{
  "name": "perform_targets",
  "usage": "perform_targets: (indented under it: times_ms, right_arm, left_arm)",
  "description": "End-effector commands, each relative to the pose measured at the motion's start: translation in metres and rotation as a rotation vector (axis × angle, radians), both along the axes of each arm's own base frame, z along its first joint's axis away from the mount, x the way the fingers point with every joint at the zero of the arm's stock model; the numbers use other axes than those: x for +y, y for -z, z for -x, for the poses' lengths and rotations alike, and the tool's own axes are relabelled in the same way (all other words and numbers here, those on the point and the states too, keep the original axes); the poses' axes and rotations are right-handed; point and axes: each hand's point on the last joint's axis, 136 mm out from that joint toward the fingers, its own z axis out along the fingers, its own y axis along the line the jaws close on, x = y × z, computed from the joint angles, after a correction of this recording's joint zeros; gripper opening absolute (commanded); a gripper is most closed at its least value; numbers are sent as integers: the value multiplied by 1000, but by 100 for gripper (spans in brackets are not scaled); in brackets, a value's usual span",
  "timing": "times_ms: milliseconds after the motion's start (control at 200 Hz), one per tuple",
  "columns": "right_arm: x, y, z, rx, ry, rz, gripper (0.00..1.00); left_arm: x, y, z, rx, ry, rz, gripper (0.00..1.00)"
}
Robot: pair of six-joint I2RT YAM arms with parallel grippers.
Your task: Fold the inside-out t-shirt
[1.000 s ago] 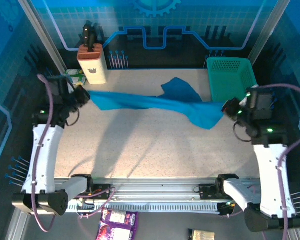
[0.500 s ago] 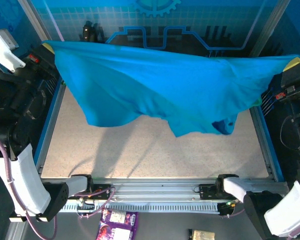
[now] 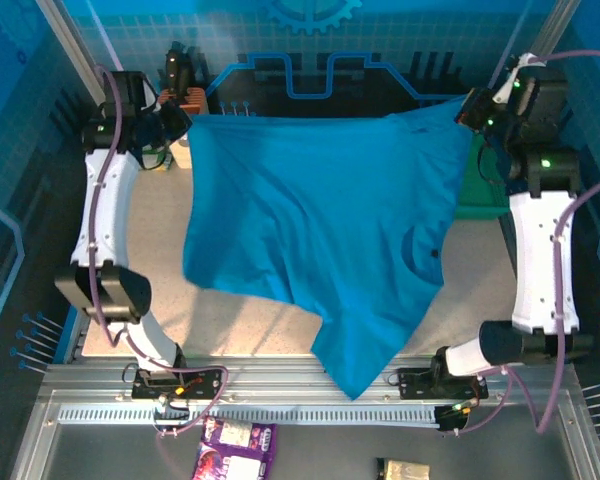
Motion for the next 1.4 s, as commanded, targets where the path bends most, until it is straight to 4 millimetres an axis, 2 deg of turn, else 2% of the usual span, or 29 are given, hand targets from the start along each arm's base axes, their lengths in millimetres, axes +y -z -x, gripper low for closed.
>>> perform_targets:
  times_ms: [0, 80, 160, 230, 315, 365, 415, 470, 495, 525, 605, 740, 841, 871, 886, 946, 1011, 1091, 1396]
  right_arm:
    - [-6, -95, 5, -301, 11, -35, 0]
    - [-4, -123, 2, -369, -1, -54, 0]
    - [-4, -145, 5, -425, -8, -69, 0]
    - [-4, -150, 7, -432, -16, -86, 0]
    - [-1, -130, 5, -369, -38, -103, 0]
    - [3, -106, 2, -303, -59, -111, 0]
    - [10, -76, 3, -228, -89, -126, 0]
    - [18, -37, 8, -137, -126, -150, 0]
    - [22, -17, 12, -91, -142, -167, 0]
    - [27, 9, 19, -34, -163, -186, 0]
    - [39, 85, 41, 134, -195, -251, 0]
    - [46, 211, 85, 403, -158, -337, 0]
    - [47, 285, 106, 552, -123, -356, 0]
    - [48, 302, 109, 583, -119, -360, 0]
    - [49, 318, 114, 622, -117, -366, 0]
    - [53, 351, 123, 690, -118, -380, 0]
    - [57, 376, 135, 763, -119, -387, 0]
    - [63, 396, 154, 837, -117, -385, 0]
    - [61, 416, 229, 1018, -21, -361, 0]
  left_arm:
    - [5, -131, 5, -352, -3, 59, 0]
    - [8, -168, 5, -437, -3, 86, 0]
    - [14, -189, 8, -485, -6, 112, 0]
    - [19, -190, 11, -479, -9, 135, 0]
    - [23, -166, 12, -412, -9, 121, 0]
    - [24, -145, 13, -357, -8, 102, 0]
    - [24, -114, 16, -285, -1, 90, 0]
    - [22, -74, 23, -197, 9, 79, 0]
    - [22, -49, 28, -144, 11, 75, 0]
    - [21, -30, 36, -111, 17, 66, 0]
    - [20, 43, 64, 35, 9, 59, 0]
    - [12, 155, 113, 254, -14, 94, 0]
    - [7, 235, 147, 442, -54, 152, 0]
    - [7, 253, 155, 488, -74, 158, 0]
    - [7, 262, 158, 508, -84, 163, 0]
    - [7, 294, 175, 594, -119, 175, 0]
    - [6, 315, 190, 656, -151, 191, 0]
    - [5, 326, 204, 690, -181, 204, 0]
    - [11, 318, 251, 710, -295, 168, 2]
